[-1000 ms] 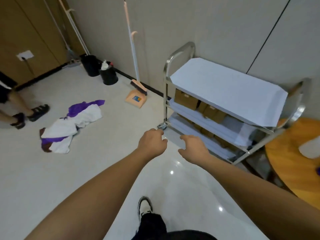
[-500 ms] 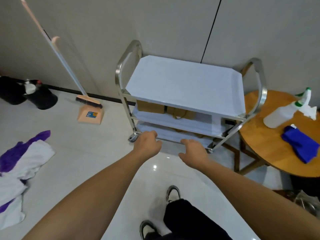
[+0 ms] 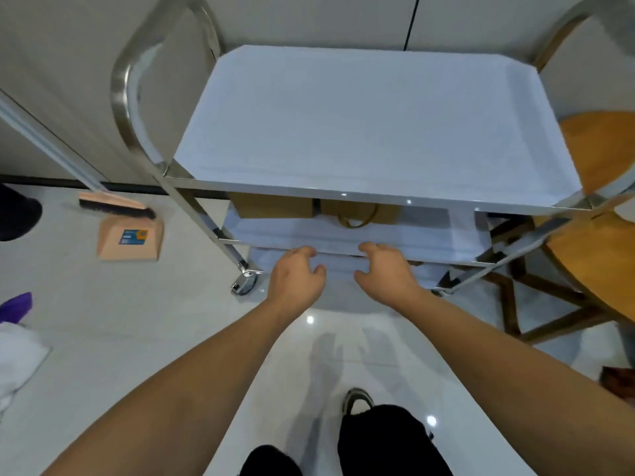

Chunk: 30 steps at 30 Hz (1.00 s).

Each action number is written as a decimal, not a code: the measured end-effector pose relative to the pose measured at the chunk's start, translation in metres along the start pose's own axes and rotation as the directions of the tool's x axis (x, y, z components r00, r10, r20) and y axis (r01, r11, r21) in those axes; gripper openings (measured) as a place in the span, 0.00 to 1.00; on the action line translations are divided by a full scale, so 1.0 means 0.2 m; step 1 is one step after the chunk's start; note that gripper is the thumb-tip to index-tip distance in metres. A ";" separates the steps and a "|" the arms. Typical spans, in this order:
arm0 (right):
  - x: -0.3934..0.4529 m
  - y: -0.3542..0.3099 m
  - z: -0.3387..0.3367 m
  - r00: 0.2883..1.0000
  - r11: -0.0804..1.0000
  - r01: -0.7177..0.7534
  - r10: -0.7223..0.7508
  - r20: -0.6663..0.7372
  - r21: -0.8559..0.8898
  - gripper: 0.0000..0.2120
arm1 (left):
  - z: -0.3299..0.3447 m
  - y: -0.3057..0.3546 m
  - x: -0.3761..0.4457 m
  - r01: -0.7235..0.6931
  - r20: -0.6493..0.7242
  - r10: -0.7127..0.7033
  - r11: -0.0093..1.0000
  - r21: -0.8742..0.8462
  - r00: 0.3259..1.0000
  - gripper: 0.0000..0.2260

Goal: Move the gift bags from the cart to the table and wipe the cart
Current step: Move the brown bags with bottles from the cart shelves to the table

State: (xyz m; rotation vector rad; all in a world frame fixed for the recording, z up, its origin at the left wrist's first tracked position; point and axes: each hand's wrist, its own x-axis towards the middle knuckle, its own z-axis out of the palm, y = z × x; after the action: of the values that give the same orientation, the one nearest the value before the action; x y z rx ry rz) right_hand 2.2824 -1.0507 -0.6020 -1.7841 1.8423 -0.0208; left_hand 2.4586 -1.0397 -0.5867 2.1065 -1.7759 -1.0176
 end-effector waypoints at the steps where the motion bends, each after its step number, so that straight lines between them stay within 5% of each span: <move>1: 0.09 0.02 0.06 1.000 1.000 0.007 -0.008 -0.013 -0.008 0.27 | 0.05 -0.04 0.09 -0.019 -0.007 0.019 1.000 -0.001 1.000 0.19; 8: 0.66 0.07 0.37 0.966 0.987 0.067 -0.101 -0.239 -0.145 0.25 | 0.33 -0.27 0.59 -0.132 -0.107 0.129 0.991 -0.018 0.986 0.19; 13: 0.80 0.10 0.51 0.938 0.979 -0.057 -0.015 -0.347 -0.197 0.17 | 0.46 -0.32 0.79 -0.200 -0.183 0.165 0.961 -0.192 0.969 0.21; 16: 0.70 0.15 0.60 0.817 0.984 0.023 -0.121 -0.564 -0.178 0.09 | 0.52 -0.30 0.81 -0.238 -0.201 0.181 0.921 -0.309 0.963 0.23; 18: 0.59 0.17 0.65 0.745 0.989 0.056 -0.131 -0.655 -0.134 0.14 | 0.51 -0.26 0.79 -0.227 -0.221 0.150 0.898 -0.378 0.964 0.26; 23: 0.39 0.21 0.73 0.558 0.971 0.120 -0.239 -0.794 -0.208 0.19 | 0.42 -0.09 0.76 -0.053 -0.106 -0.032 0.699 -0.713 0.994 0.52; 28: 0.37 0.26 0.68 0.213 0.870 0.380 -0.413 -0.886 -0.314 0.16 | 0.44 -0.01 0.82 0.057 0.006 -0.134 0.376 -0.925 0.991 0.35; 30: 0.36 0.27 0.64 0.160 0.855 0.442 -0.372 -0.914 -0.271 0.15 | 0.44 -0.02 0.84 0.107 0.070 -0.146 0.265 -0.958 0.987 0.30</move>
State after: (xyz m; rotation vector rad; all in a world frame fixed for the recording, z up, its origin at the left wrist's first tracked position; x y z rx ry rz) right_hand 2.2883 -1.0636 -0.7578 -2.4028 1.8187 -1.7568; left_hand 2.4150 -1.1704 -0.7164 1.3576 -0.5162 -1.5342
